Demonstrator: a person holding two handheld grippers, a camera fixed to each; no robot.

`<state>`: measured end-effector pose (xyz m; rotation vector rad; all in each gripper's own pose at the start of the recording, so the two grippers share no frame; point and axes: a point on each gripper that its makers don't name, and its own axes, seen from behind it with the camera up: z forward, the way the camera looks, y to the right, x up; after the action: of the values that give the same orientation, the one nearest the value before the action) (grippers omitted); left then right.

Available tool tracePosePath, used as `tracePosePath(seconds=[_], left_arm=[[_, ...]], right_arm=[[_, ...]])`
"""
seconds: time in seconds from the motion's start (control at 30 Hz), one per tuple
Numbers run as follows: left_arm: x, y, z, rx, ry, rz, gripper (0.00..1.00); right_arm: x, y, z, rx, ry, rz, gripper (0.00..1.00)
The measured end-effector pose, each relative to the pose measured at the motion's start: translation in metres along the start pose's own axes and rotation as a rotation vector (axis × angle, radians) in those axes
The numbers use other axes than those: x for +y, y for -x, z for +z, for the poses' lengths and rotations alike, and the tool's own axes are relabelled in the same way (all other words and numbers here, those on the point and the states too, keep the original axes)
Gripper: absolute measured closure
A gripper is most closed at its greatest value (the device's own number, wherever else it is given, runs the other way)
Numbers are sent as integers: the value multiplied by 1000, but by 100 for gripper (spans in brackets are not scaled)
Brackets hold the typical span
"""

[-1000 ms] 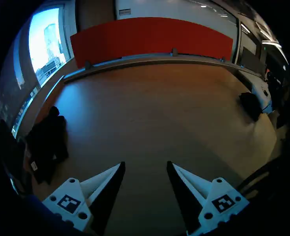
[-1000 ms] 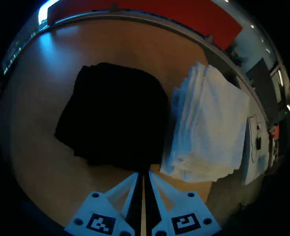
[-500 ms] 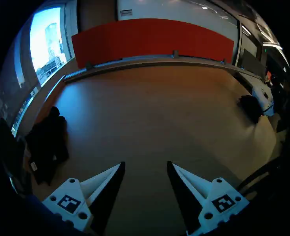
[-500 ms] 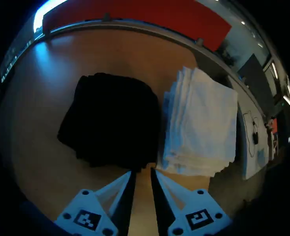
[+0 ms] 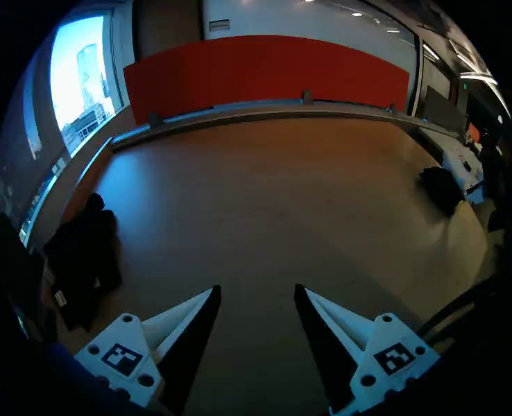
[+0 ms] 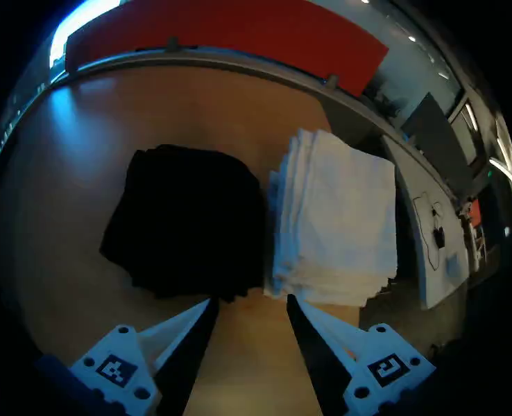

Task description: Fold towel

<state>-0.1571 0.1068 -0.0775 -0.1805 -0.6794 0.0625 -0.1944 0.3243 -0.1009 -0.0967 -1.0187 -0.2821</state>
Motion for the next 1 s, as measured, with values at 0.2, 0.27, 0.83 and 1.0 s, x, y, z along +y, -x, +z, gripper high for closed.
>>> tracePosePath(seconds=[0.2,0.27,0.83,1.0], left_arm=[[-4,-1,-1,5,1,-1,23],[-6,-1,-1,6,1,-1,23],[-12,-6,1,22,11,4,23],[-14,-10,1,31,10,1,22]], right_arm=[[7,1,-6,2,32,11,25],[9,2,-8,2,40,15,25],[-4,-17,-23,73,33,43,4],[-9,-26,-27,105,34,50,4]])
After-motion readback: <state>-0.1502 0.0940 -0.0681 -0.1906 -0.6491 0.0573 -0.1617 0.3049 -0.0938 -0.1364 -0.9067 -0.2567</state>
